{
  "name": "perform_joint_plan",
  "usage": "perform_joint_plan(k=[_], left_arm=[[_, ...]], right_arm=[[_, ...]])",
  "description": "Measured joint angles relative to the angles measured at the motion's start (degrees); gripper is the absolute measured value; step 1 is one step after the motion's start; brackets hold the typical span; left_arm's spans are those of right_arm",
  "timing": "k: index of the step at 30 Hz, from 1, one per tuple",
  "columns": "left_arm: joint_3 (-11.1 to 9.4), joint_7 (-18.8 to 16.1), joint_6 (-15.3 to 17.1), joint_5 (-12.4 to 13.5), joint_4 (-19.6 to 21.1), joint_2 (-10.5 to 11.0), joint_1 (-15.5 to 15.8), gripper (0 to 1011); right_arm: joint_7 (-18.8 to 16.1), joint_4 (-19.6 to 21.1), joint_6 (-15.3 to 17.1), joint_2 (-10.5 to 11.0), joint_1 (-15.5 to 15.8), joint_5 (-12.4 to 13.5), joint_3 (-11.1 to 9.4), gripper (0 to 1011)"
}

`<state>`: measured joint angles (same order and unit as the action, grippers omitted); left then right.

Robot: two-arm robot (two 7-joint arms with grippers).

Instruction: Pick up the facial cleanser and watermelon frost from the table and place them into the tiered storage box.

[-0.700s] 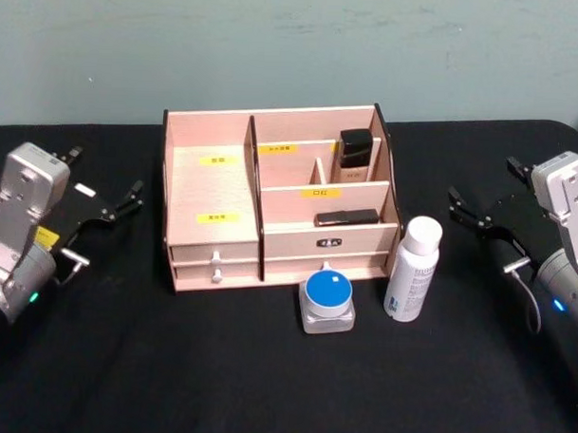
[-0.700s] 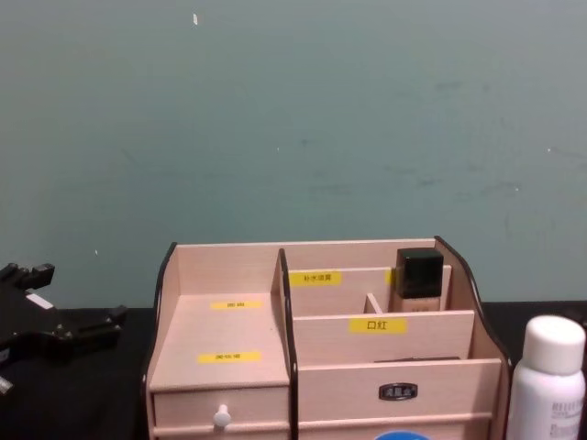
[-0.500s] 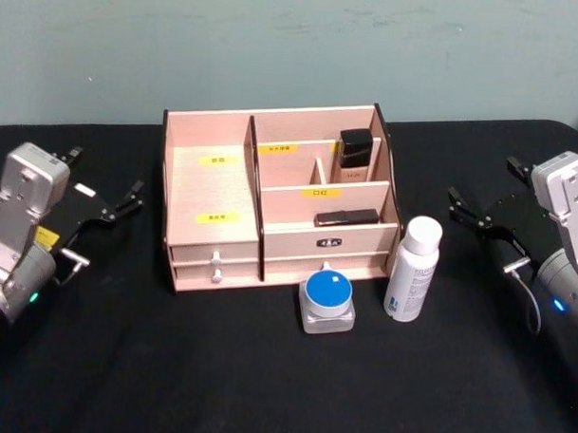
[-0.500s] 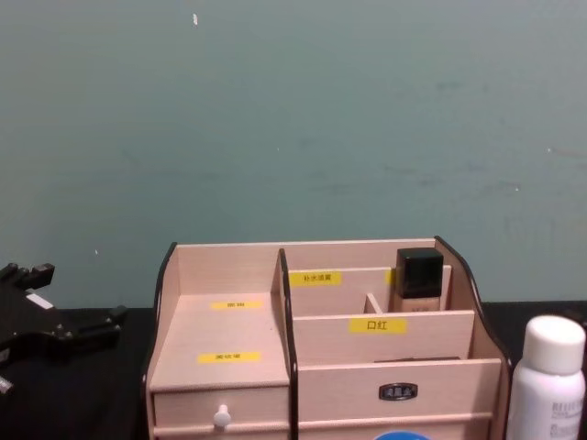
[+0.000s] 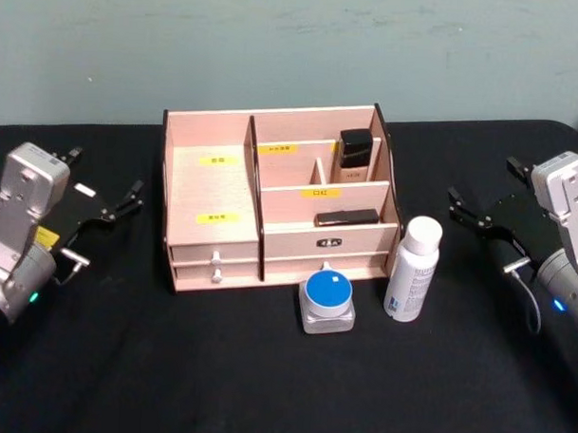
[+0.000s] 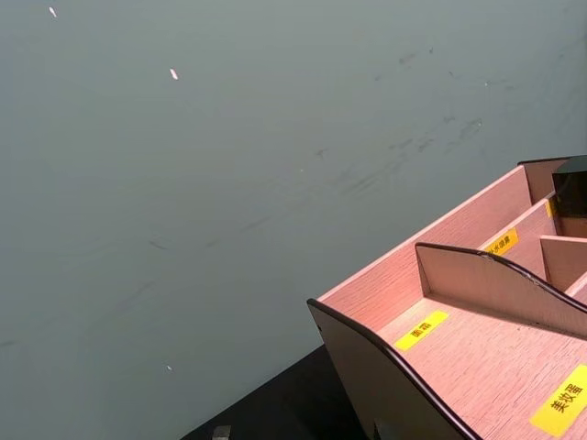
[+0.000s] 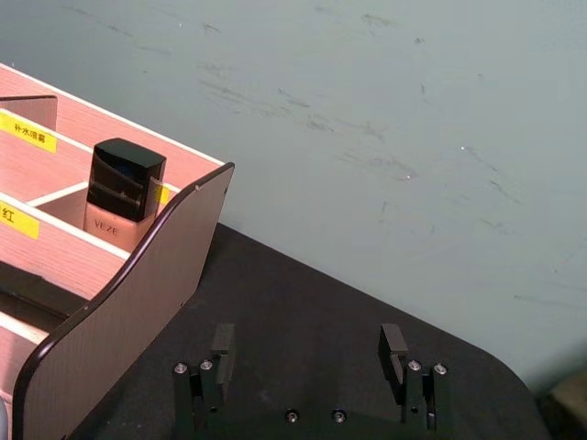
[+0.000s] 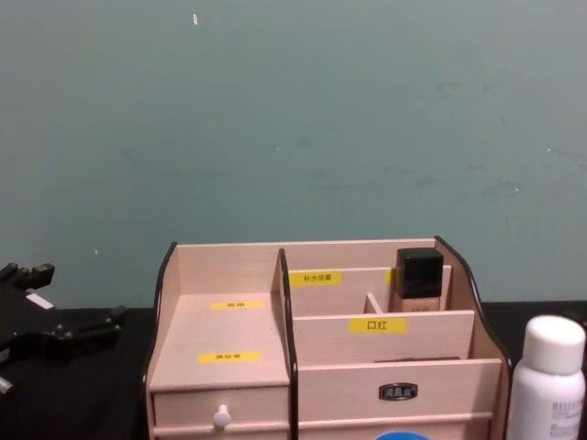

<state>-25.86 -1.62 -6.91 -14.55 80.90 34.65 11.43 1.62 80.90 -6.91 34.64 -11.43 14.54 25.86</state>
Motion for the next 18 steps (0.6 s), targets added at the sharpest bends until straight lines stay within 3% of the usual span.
perform_joint_plan(k=[18], left_arm=[[0.0, 0.0, 0.0, 0.0, 0.0, 0.0, 0.0, 1010]], right_arm=[[0.0, 0.0, 0.0, 0.0, 0.0, 0.0, 0.0, 1002]])
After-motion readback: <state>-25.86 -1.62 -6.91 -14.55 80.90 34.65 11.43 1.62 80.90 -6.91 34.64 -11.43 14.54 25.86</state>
